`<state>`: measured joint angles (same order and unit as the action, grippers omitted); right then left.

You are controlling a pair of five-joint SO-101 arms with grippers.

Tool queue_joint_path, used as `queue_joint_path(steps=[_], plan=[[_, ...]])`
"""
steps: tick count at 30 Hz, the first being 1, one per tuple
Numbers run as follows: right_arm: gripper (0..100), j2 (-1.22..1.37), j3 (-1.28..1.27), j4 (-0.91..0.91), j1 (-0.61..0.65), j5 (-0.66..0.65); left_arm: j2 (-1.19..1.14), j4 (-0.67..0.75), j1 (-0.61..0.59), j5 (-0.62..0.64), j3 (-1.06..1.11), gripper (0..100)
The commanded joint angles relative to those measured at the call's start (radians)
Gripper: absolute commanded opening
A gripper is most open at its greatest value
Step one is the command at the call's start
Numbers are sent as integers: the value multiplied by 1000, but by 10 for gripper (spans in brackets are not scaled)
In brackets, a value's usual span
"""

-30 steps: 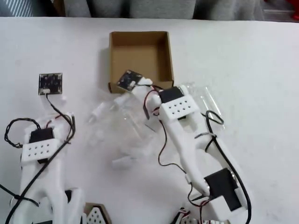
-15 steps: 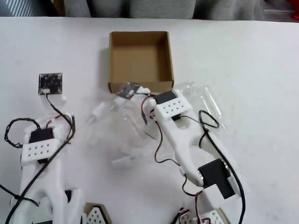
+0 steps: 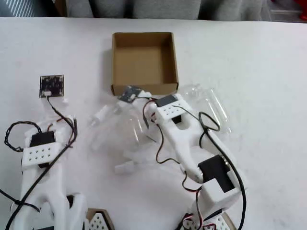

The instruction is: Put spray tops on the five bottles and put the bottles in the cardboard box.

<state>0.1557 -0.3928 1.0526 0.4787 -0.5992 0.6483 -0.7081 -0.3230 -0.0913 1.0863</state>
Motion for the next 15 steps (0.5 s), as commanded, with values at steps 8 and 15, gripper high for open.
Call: queue_joint_path(steps=[8,15], plan=[[86,-8,12,-12,-10,-5,-10,15,8,3,-20,24],[37,-125,63,124,-28,0,-8,23,8,3,-6,24]])
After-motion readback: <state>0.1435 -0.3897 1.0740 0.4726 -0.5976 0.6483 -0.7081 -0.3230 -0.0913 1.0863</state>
